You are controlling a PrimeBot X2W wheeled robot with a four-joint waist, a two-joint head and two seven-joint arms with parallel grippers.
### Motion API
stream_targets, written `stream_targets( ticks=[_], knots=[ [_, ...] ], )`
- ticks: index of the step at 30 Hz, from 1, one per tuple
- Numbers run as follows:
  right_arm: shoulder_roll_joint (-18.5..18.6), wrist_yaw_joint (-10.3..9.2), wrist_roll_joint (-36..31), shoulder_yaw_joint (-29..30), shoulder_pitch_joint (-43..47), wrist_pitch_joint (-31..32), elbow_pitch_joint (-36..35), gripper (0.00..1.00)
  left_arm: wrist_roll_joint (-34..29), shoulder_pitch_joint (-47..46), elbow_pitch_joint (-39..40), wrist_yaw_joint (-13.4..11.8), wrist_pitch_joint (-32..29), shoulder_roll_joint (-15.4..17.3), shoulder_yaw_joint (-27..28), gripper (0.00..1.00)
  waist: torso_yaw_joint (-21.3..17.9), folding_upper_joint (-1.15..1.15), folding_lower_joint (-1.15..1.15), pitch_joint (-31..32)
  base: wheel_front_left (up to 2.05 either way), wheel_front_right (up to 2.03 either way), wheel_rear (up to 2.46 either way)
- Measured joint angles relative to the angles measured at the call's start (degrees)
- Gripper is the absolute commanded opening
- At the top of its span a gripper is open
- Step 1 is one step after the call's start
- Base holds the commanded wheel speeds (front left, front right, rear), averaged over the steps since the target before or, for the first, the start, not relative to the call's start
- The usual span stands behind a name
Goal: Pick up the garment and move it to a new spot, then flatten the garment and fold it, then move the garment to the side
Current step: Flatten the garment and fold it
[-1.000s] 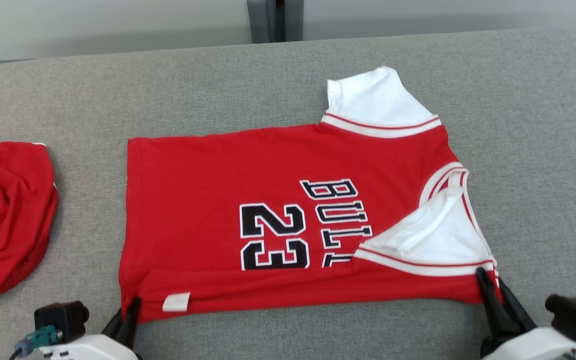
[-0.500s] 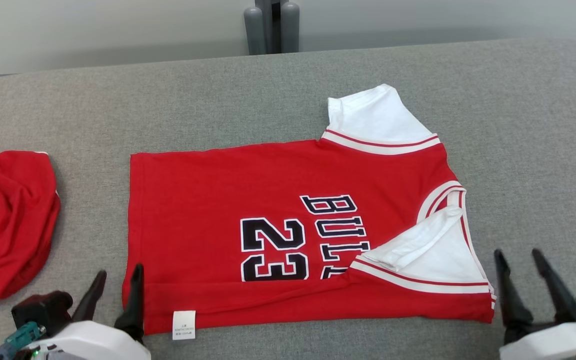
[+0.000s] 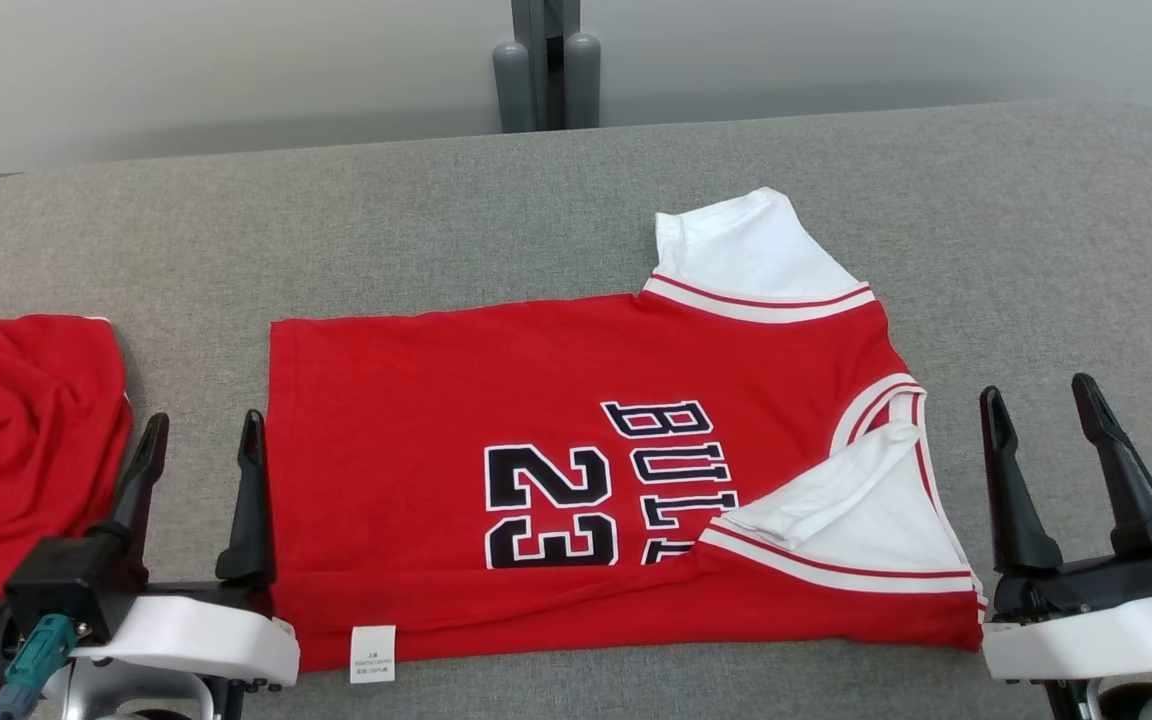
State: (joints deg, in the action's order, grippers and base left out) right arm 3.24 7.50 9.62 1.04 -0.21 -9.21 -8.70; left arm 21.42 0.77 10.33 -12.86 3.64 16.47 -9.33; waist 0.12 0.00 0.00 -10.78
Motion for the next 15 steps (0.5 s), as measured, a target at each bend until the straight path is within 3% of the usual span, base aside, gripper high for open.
stream_targets(
  ticks=[10, 15],
  knots=[
    [-0.3, 0.0, 1.2, -0.3, 0.8, 1.1, 0.4, 1.0, 0.3, 0.4, 0.0, 0.0, -3.6, 0.4, -2.0, 1.0, 0.0, 0.0, 0.0, 0.4, 0.0, 0.0, 0.0],
    [-0.4, -0.01, 2.2, -0.3, 0.8, 1.0, 0.4, 1.0, 4.2, -4.2, -0.2, 3.3, -6.9, -0.5, -3.0, 1.0, -0.3, 0.0, 0.0, -0.1, 0.0, 0.0, 0.0]
  ],
)
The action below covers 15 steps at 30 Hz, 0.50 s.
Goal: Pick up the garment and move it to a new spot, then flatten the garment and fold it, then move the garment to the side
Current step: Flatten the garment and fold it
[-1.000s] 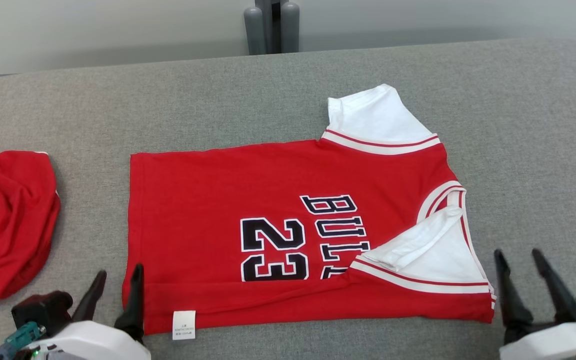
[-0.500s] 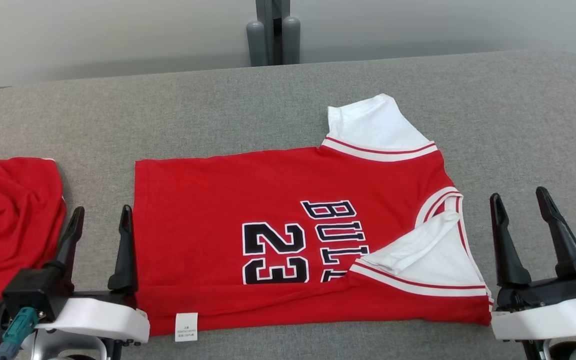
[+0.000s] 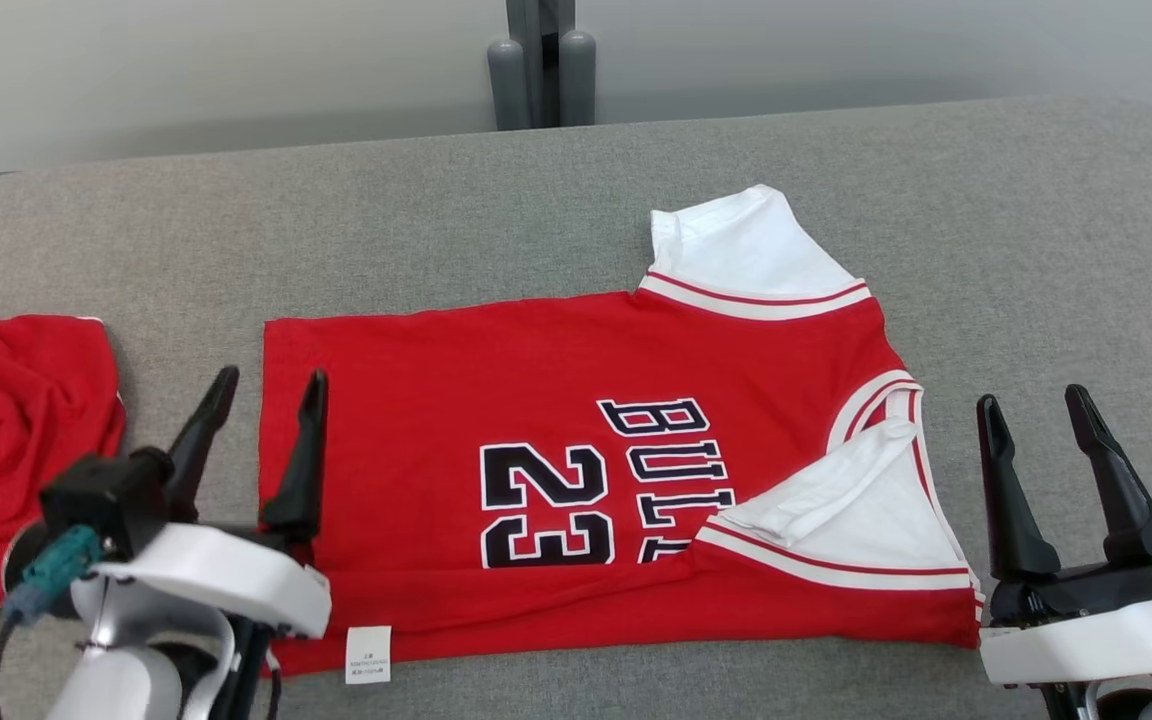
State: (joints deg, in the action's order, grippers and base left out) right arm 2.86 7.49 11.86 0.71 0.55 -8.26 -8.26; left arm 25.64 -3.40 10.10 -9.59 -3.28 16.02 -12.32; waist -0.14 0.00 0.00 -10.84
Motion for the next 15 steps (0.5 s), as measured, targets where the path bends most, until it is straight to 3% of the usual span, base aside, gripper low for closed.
stream_targets(
  ticks=[5, 15],
  knots=[
    [0.0, 0.0, 0.7, -0.6, -0.1, 0.0, 0.0, 1.0, 2.3, -11.1, -4.6, 3.4, -5.4, 1.9, 0.0, 1.0, -0.5, 0.0, 0.0, -1.8, 0.0, 0.0, 0.0],
    [0.0, 0.0, 2.1, -2.8, -2.6, -1.9, 2.1, 1.0, 9.4, -25.9, -29.9, 10.7, -16.5, 6.6, 1.6, 1.0, -4.0, 0.0, 0.0, -6.4, 0.0, 0.0, 0.0]
  ],
)
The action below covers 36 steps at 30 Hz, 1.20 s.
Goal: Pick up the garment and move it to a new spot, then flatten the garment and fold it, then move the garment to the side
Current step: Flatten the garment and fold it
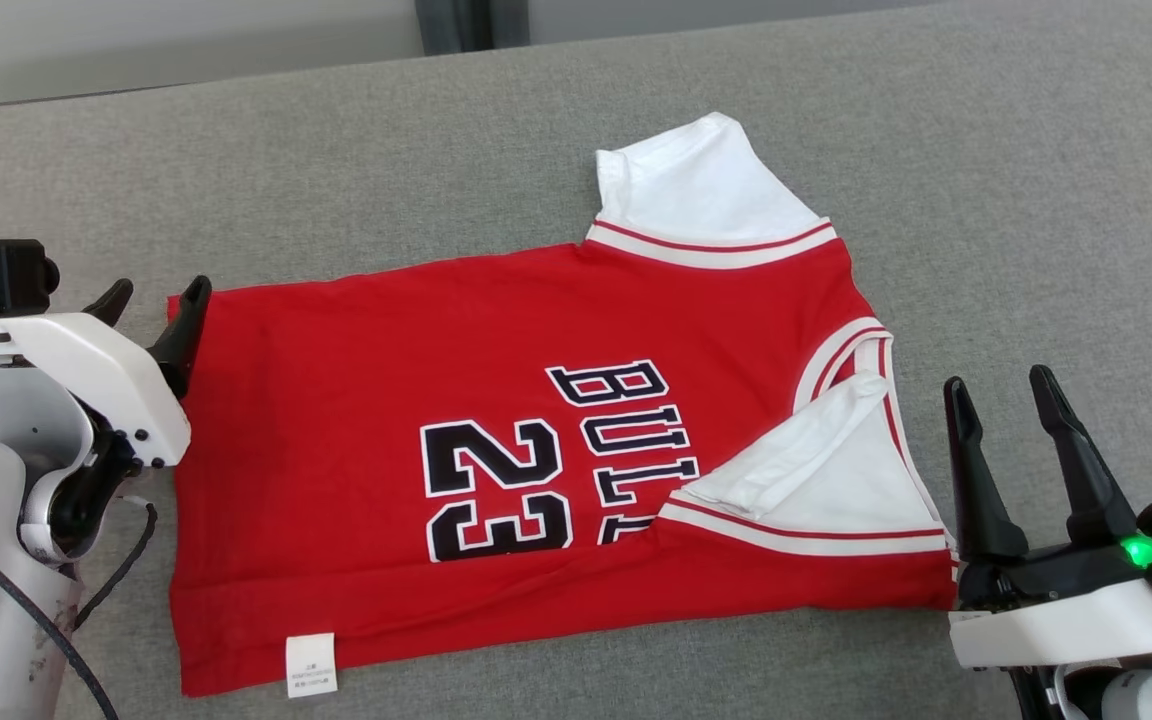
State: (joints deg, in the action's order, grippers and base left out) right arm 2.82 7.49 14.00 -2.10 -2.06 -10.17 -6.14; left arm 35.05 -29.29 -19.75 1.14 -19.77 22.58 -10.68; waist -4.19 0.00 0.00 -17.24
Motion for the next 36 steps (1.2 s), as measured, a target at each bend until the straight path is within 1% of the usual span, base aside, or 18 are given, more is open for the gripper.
stream_targets(
  ticks=[6, 11, 12, 13, 14, 15, 19, 22, 25, 29, 30, 32, 33, 36],
  knots=[
    [0.0, 0.0, 0.7, -1.0, -1.5, -1.2, 1.8, 1.0, 0.9, -3.9, -11.3, 2.9, -1.0, 0.8, -0.8, 1.0, -1.7, 0.0, 0.0, -2.2, 0.0, 0.0, 0.0],
    [0.0, 0.0, 1.2, -1.3, -2.3, -2.0, 3.3, 1.0, 2.0, -6.4, -17.9, 4.2, -0.6, 0.8, -1.1, 1.0, -2.8, 0.0, 0.0, -3.4, 0.0, 0.0, 0.0],
    [0.0, 0.0, 1.4, -1.2, -2.3, -2.0, 3.5, 1.0, 2.2, -6.8, -18.6, 4.5, -0.2, 0.9, -1.1, 0.71, -3.0, 0.0, 0.0, -3.6, 0.0, 0.0, 0.0],
    [0.0, 0.0, 1.5, -0.8, -2.4, -2.1, 3.7, 1.0, 2.4, -7.3, -19.4, 4.8, 0.2, 0.8, -1.3, 0.27, -3.0, 0.0, 0.0, -3.7, 0.0, 0.0, 0.0],
    [0.0, 0.0, 1.5, -0.3, -2.4, -2.2, 4.1, 1.0, 2.4, -7.8, -20.0, 4.9, 0.8, 0.8, -1.5, 0.27, -3.0, 0.0, 0.0, -3.8, 0.0, 0.0, 0.0],
    [0.0, 0.0, 1.5, 0.0, -2.4, -2.3, 4.5, 1.0, 2.4, -8.2, -20.6, 5.2, 1.2, 0.6, -1.8, 0.0, -2.9, 0.0, 0.0, -3.9, 0.0, 0.0, 0.0],
    [-0.1, 0.0, 3.5, 1.3, -2.9, -2.5, 5.2, 1.0, 3.0, -9.2, -22.7, 5.8, 3.2, 0.5, -2.6, 0.0, -2.6, 0.0, 0.0, -4.2, 0.0, 0.0, 0.0],
    [0.2, 0.0, 4.2, 4.1, -7.6, -2.9, 5.5, 1.0, 3.2, -10.5, -23.7, 5.9, 4.2, 0.1, -3.6, 0.0, -2.3, 0.0, 0.0, -4.6, 0.0, 0.0, 0.0],
    [2.4, 0.0, 5.5, 7.0, -14.1, -3.1, 7.4, 1.0, 3.1, -11.8, -24.2, 6.0, 4.8, -0.5, -5.0, 0.0, -1.2, 0.0, 0.0, -4.8, 0.0, 0.0, 0.0],
    [7.2, 0.0, 7.1, 9.0, -23.5, -2.4, 13.5, 1.0, 3.0, -14.2, -24.0, 6.1, 5.7, -2.2, -7.1, 0.0, 1.0, 0.0, 0.0, -5.2, 0.0, 0.0, 0.0],
    [9.9, 0.0, 7.7, 8.3, -29.1, -1.3, 17.4, 1.0, 2.8, -15.7, -23.7, 6.1, 6.3, -3.2, -8.3, 0.0, 2.4, 0.0, 0.0, -5.8, 0.0, 0.0, 0.0],
    [12.2, 0.0, 8.2, 6.2, -34.8, 0.7, 22.0, 1.0, 2.9, -17.1, -23.2, 6.1, 6.5, -4.2, -9.7, 0.0, 3.9, 0.0, 0.0, -6.5, 0.0, 0.0, 0.0],
    [12.2, 0.0, 8.2, 6.2, -34.8, 0.7, 22.0, 1.0, 2.9, -17.1, -23.2, 6.1, 6.5, -4.2, -9.7, 0.0, 3.9, 0.0, 0.0, -6.5, 0.0, 0.0, 0.0],
    [15.0, 0.0, 8.8, 1.7, -42.9, 4.4, 29.5, 1.0, 3.1, -19.3, -22.6, 6.1, 7.0, -5.7, -12.0, 0.0, 6.1, 0.0, 0.0, -7.9, 0.0, 0.0, 0.0]
  ],
)
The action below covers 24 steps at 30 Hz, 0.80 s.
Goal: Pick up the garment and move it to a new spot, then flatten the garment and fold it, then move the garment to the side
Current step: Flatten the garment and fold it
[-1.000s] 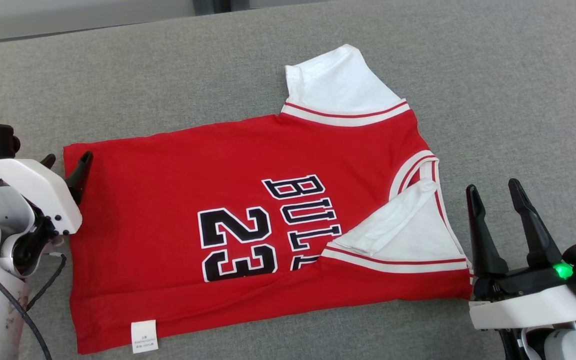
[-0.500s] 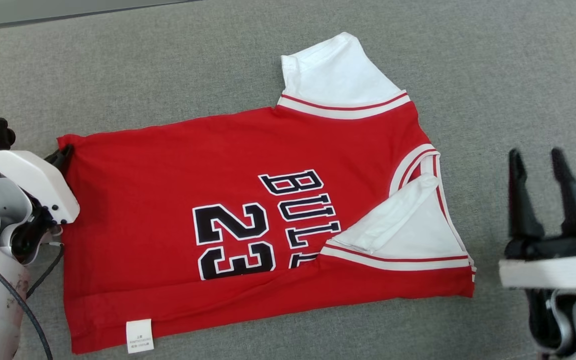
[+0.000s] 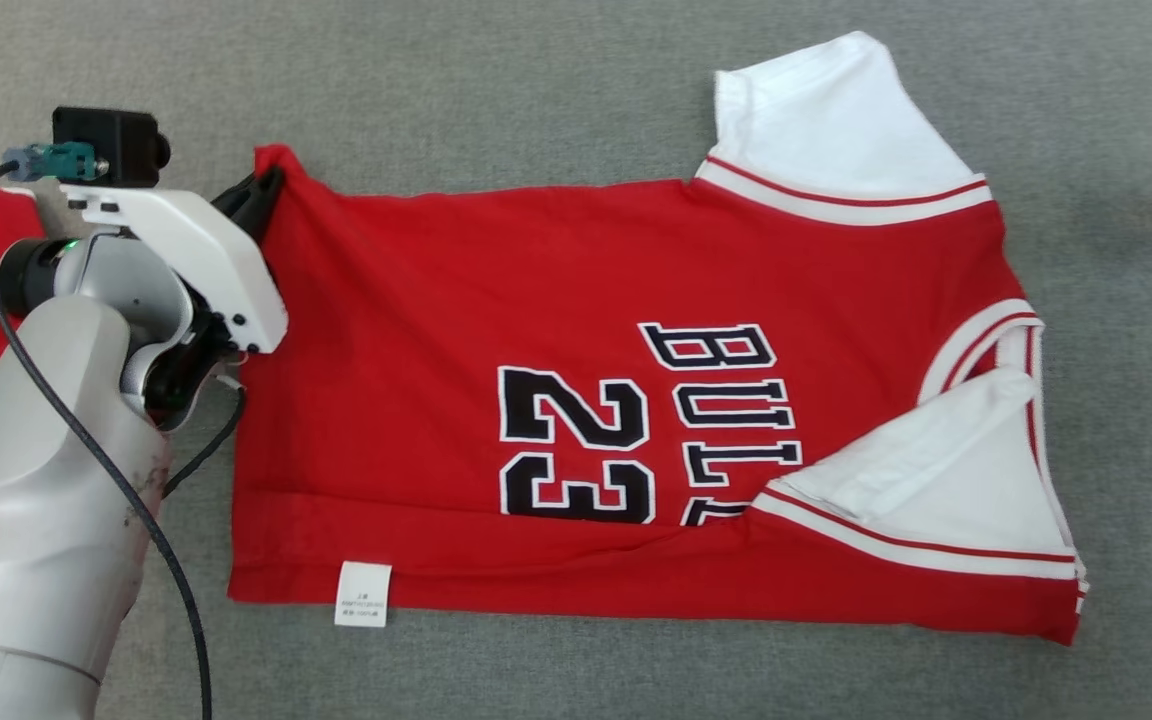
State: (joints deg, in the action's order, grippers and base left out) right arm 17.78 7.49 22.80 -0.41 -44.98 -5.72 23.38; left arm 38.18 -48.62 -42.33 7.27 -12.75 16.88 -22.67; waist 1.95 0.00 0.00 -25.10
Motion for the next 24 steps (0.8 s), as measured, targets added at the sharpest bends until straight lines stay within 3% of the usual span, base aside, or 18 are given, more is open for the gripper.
stream_targets(
  ticks=[8, 16, 17, 18, 19, 24],
  knots=[
    [1.6, 0.0, 0.3, -13.2, -13.4, 7.8, 19.1, 1.0, 2.0, -4.8, 0.2, 0.2, 2.3, -3.7, -5.0, 0.0, 5.6, 0.0, 0.0, -3.7, 0.0, 0.0, 0.0],
    [2.1, 0.01, 5.6, -24.5, -19.2, 13.5, 27.7, 1.0, 4.9, -8.1, -2.2, 0.2, 4.7, -5.4, -8.5, 0.0, 8.7, 0.0, 0.0, -6.1, 0.0, 0.0, 0.0],
    [2.3, 0.01, 6.8, -25.3, -19.5, 14.2, 28.1, 0.77, 5.2, -8.5, -2.6, 0.2, 5.4, -5.6, -8.8, 0.0, 8.8, 0.0, 0.01, -6.3, 0.0, 0.0, 0.0],
    [2.4, 0.01, 8.1, -26.1, -19.7, 14.7, 28.7, 0.33, 5.5, -8.6, -2.9, 0.2, 5.8, -5.7, -9.0, 0.0, 8.9, 0.0, 0.0, -6.4, 0.0, 0.0, 0.0],
    [2.6, 0.01, 9.0, -26.9, -19.8, 14.9, 29.0, 0.0, 5.8, -8.8, -3.3, 0.2, 6.3, -5.8, -9.3, 0.0, 8.9, 0.0, 0.0, -6.4, 0.0, 0.0, 0.0],
    [3.6, 0.01, 14.8, -29.7, -19.9, 11.9, 26.7, 0.0, 6.8, -8.9, -4.5, 0.2, 8.7, -4.6, -10.8, 0.0, 8.3, 0.0, 0.0, -5.5, 0.0, 0.0, 0.0]
  ],
)
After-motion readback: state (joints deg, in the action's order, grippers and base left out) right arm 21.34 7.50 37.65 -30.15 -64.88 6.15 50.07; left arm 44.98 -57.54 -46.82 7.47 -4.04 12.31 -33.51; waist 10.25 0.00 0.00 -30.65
